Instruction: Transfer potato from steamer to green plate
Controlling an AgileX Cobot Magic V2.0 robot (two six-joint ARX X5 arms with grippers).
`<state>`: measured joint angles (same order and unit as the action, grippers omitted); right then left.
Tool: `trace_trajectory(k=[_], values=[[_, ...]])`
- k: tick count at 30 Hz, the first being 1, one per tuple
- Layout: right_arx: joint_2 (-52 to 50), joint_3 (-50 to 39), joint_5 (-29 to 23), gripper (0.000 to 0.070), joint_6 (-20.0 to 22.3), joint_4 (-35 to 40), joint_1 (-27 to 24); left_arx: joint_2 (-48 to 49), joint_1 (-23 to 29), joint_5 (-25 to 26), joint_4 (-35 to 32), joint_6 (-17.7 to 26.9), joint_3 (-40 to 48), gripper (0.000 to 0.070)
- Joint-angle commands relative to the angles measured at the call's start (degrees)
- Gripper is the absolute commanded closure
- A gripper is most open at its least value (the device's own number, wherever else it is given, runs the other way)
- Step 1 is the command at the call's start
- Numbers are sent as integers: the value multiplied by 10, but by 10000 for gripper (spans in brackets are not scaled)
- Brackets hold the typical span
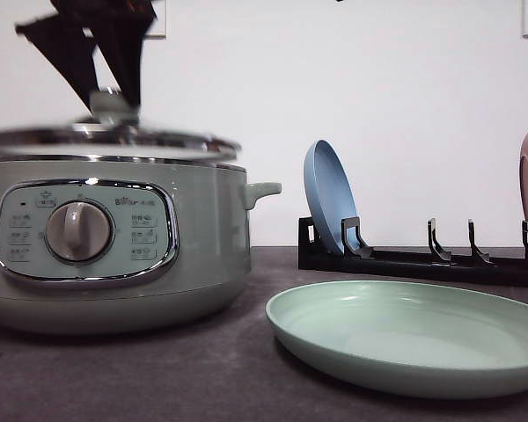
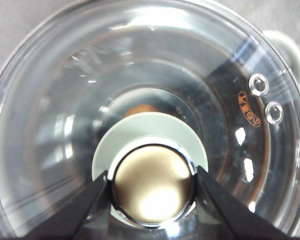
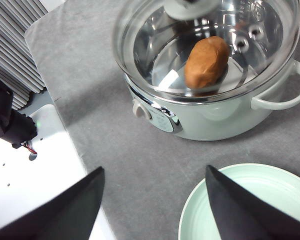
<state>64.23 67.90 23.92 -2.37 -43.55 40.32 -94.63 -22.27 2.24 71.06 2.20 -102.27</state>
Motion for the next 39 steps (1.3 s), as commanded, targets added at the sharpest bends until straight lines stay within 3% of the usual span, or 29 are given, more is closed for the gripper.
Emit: trace_trajectory(k=[1,10,23,34,39], values=[[5,12,0,300,0,3,3,27,5,0,-11,1,-25,698],[5,12,0,299,0,2,3,95,67,-40,0,2,-25,699],[5,12,0,299,-16,2,3,122,197,-43,19,2,-25,699],[15,14,-6,297,-54,41,3,122,235,-43,11,2,-25,699],[67,70,-17,284,-57,32,3,122,241,-43,11,1,-25,699]])
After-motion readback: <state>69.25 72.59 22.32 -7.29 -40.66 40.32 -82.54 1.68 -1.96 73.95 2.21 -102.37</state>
